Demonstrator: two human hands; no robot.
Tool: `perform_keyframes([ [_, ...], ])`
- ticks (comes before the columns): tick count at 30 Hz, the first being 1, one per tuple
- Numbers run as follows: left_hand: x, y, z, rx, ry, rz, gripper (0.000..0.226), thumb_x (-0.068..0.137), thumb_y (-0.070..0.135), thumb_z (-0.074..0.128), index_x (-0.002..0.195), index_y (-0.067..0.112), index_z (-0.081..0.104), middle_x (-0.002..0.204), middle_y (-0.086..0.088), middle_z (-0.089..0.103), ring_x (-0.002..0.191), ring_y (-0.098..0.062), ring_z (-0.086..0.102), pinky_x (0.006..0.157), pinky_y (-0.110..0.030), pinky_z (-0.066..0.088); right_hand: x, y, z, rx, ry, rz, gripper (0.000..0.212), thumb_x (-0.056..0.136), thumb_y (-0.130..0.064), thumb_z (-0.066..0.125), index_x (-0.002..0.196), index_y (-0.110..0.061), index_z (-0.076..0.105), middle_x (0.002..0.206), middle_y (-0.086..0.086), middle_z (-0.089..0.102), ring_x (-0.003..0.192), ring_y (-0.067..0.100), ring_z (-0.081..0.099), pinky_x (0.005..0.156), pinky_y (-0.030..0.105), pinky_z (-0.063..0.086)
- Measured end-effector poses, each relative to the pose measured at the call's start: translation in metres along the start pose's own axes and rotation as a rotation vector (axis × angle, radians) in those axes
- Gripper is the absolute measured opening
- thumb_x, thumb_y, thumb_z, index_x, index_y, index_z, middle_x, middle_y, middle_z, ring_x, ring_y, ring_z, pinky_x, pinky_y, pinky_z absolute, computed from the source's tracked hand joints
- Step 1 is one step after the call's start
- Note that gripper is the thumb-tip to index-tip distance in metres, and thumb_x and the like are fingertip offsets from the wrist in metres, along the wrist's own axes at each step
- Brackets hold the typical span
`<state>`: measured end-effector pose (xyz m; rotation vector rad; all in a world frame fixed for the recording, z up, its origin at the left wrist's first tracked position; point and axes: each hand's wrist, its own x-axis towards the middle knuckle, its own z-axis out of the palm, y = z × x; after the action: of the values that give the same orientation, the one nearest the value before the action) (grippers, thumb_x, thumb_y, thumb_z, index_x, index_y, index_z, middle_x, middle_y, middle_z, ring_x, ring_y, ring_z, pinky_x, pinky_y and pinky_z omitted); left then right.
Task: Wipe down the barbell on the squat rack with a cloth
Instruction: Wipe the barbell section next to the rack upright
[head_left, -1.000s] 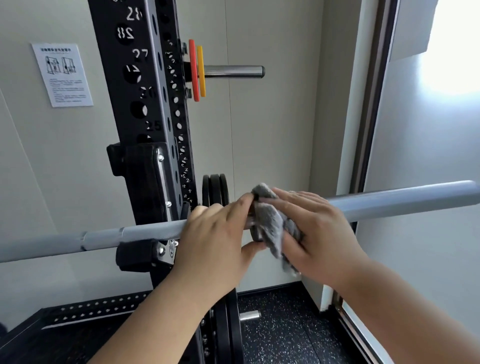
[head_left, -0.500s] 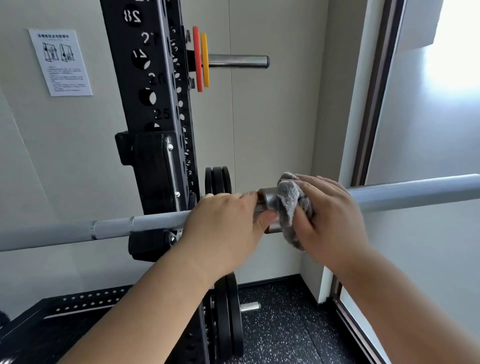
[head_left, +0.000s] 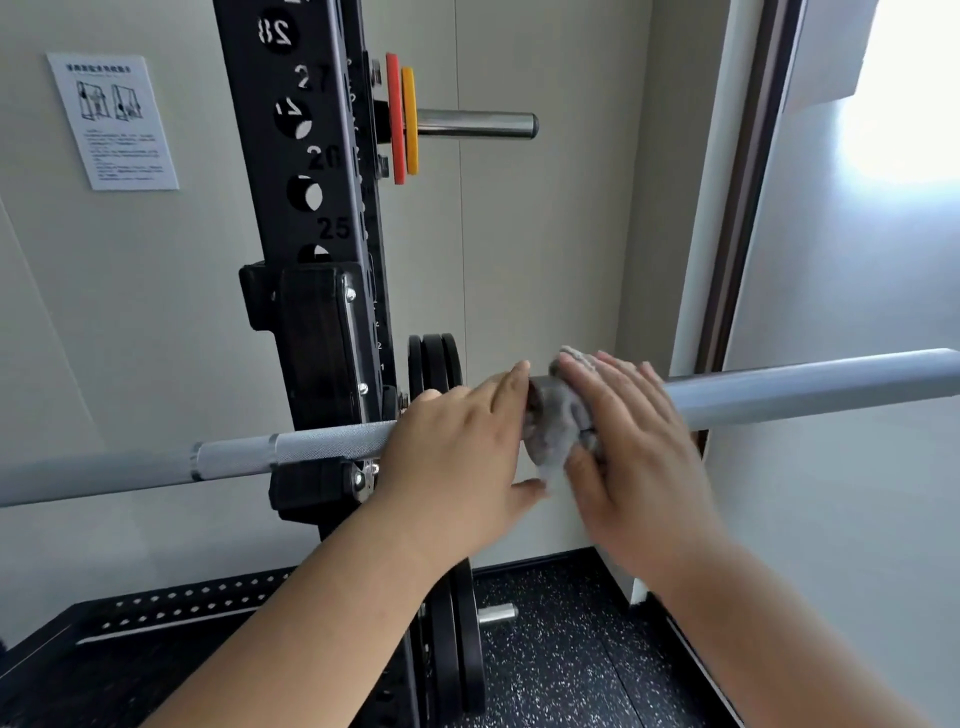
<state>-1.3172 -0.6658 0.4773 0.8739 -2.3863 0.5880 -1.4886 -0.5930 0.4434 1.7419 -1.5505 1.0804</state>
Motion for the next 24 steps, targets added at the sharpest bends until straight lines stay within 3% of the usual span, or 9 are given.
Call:
perform_keyframes([
  [3, -0.009, -0.003, 0.001, -0.092, 0.022, 0.055, 0.098, 0.082, 0.063, 0.065, 0.158, 0.018, 0.022, 0.158, 0.006, 0.043, 0.128, -0.017, 0.057, 0.100, -0.039, 0.047, -0.008, 0.001, 0.004, 0.018, -0.005, -0.082, 0.053, 0.106, -0.035, 0.041, 0.155, -0.017, 0.047, 0.164, 0.001, 0.041, 0.155, 0.024, 0.032, 0.126, 0.055, 0.025],
  [7, -0.010, -0.006, -0.002, -0.163, 0.038, 0.074, 0.092, 0.088, 0.060, 0.066, 0.158, 0.033, 0.012, 0.165, 0.016, 0.028, 0.143, -0.012, 0.043, 0.113, -0.038, 0.032, -0.022, 0.028, -0.002, -0.035, 0.062, -0.038, 0.047, 0.103, -0.025, 0.047, 0.148, -0.014, 0.056, 0.157, 0.006, 0.050, 0.153, 0.030, 0.037, 0.120, 0.062, 0.032],
  [12, -0.002, -0.002, -0.004, -0.075, 0.017, 0.046, 0.104, 0.088, 0.066, 0.059, 0.164, 0.023, 0.001, 0.168, 0.009, 0.025, 0.146, -0.015, 0.039, 0.115, -0.037, 0.033, -0.017, -0.011, 0.010, 0.070, 0.126, 0.070, 0.046, 0.103, -0.020, 0.049, 0.148, -0.009, 0.055, 0.160, 0.005, 0.047, 0.154, 0.028, 0.033, 0.123, 0.059, 0.028],
  [15, -0.009, -0.001, 0.000, -0.069, 0.043, 0.069, 0.104, 0.089, 0.059, 0.058, 0.163, 0.020, -0.003, 0.173, 0.006, 0.010, 0.147, -0.015, 0.037, 0.114, -0.038, 0.034, -0.027, -0.022, 0.016, 0.104, 0.098, -0.009, 0.051, 0.101, -0.012, 0.055, 0.152, -0.009, 0.050, 0.164, 0.009, 0.039, 0.157, 0.029, 0.028, 0.124, 0.058, 0.028],
  [18, -0.016, -0.004, 0.001, -0.127, 0.052, 0.110, 0.098, 0.086, 0.049, 0.069, 0.160, 0.029, 0.008, 0.171, 0.011, 0.017, 0.136, -0.016, 0.049, 0.109, -0.042, 0.039, -0.040, 0.001, 0.010, 0.004, 0.096, -0.090, 0.045, 0.106, -0.019, 0.046, 0.150, -0.011, 0.053, 0.163, 0.009, 0.041, 0.155, 0.030, 0.033, 0.120, 0.059, 0.035],
  [21, -0.012, -0.006, -0.002, -0.144, 0.051, 0.108, 0.090, 0.089, 0.042, 0.068, 0.158, 0.034, 0.010, 0.169, 0.015, 0.021, 0.140, -0.015, 0.047, 0.110, -0.042, 0.038, -0.032, 0.012, 0.006, -0.038, 0.179, 0.005, 0.046, 0.109, -0.027, 0.039, 0.148, -0.009, 0.056, 0.158, 0.008, 0.049, 0.152, 0.028, 0.039, 0.118, 0.059, 0.037],
  [24, -0.001, -0.004, -0.003, -0.129, 0.051, 0.060, 0.091, 0.090, 0.045, 0.064, 0.160, 0.031, 0.010, 0.163, 0.015, 0.034, 0.135, -0.015, 0.050, 0.106, -0.037, 0.043, -0.018, -0.012, 0.016, 0.020, 0.191, 0.066, 0.046, 0.108, -0.024, 0.045, 0.150, -0.009, 0.053, 0.161, 0.007, 0.046, 0.154, 0.028, 0.035, 0.123, 0.057, 0.030],
])
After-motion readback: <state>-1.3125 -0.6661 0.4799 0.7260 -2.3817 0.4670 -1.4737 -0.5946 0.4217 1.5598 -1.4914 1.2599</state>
